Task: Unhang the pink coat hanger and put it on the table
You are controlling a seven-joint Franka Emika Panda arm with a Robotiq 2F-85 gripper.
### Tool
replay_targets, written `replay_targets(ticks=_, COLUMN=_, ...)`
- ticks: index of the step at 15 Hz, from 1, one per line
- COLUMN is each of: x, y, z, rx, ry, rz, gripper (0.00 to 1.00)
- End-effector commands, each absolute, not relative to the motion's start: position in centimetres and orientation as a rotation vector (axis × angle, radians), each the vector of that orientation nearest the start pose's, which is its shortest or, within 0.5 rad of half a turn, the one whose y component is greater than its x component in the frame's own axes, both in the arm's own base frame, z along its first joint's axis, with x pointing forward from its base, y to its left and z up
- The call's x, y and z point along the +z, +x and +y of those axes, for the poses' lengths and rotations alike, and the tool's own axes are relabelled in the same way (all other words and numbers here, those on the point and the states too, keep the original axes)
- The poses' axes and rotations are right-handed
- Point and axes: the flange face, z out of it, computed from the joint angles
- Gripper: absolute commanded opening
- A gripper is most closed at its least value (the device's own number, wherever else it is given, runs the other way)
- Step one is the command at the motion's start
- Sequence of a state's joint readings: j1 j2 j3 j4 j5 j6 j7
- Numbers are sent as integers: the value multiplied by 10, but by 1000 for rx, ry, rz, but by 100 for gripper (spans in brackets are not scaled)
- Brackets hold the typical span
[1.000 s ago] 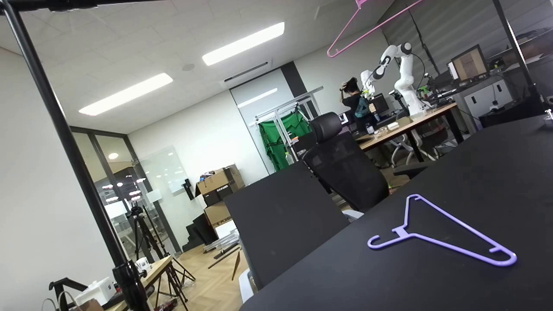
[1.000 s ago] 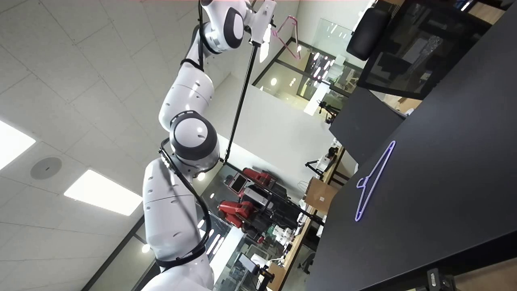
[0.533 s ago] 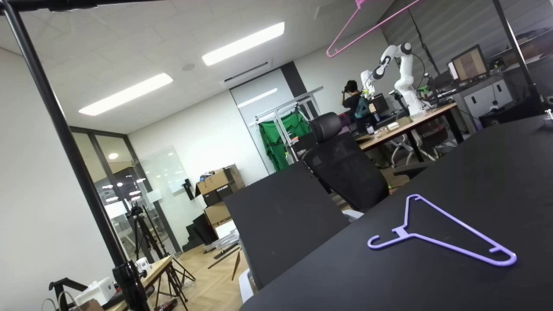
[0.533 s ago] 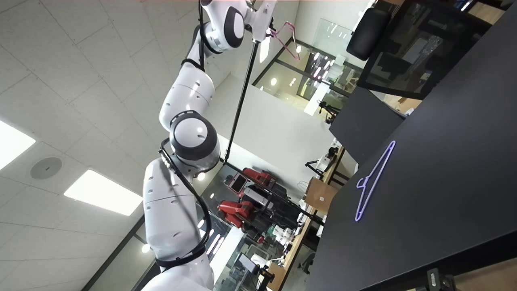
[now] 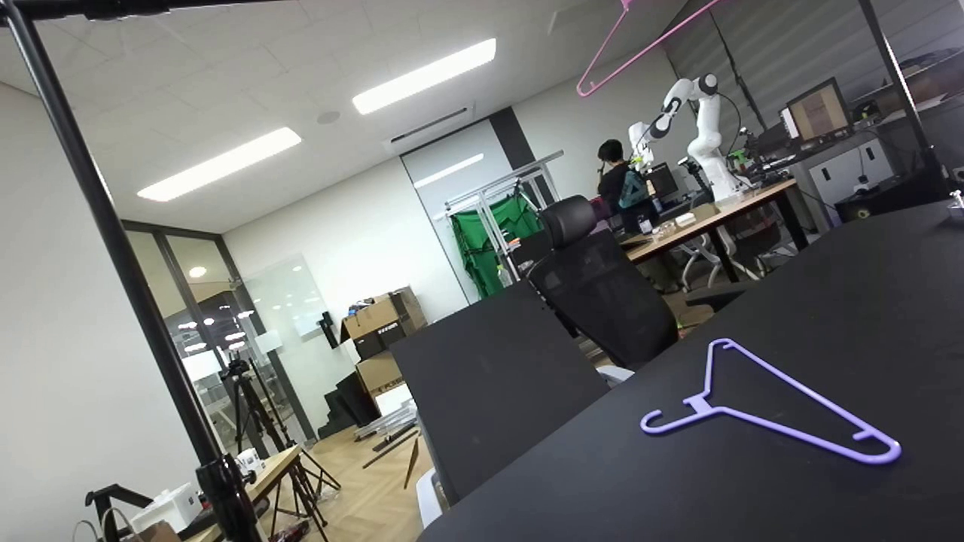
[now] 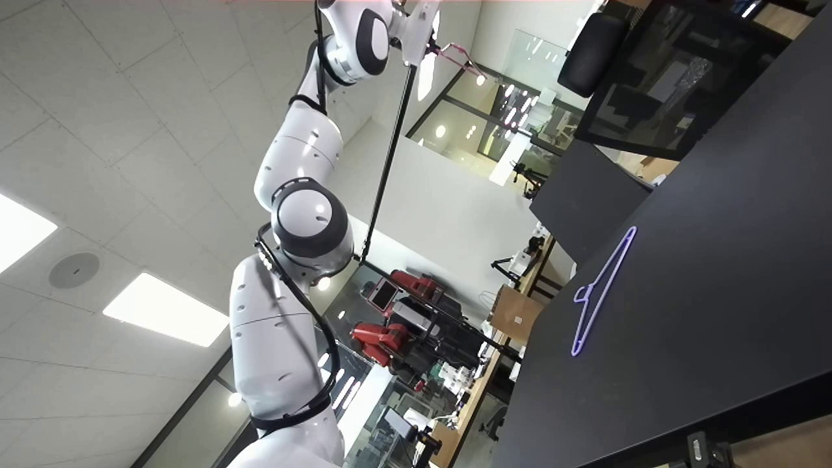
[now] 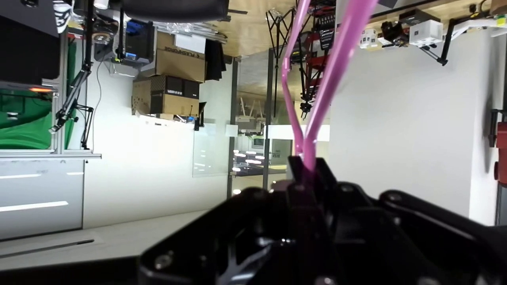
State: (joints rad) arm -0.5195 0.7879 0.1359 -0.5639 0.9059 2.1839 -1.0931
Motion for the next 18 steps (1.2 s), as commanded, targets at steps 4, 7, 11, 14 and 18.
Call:
replay_targets(ticks=4, x=703, y=693, z=-310, rx=-1759, ry=-2288, rz=-462, gripper=2)
replay_targets(ticks=7, x=716, y=685, z=-311, rx=-1761, ry=-2287, rz=-465, gripper=2)
replay_targets(ticks=11, x=737, y=661, z=-321, rx=-1700, ry=-2302, rz=-483, gripper=2)
replay_targets(ticks=14, x=745, y=644, z=-330, rx=-1641, ry=-2310, rz=-500, gripper=2)
replay_targets(ticks=18, x=752, y=628, z=-338, rx=-1572, ry=-2332, rz=-506, gripper=2)
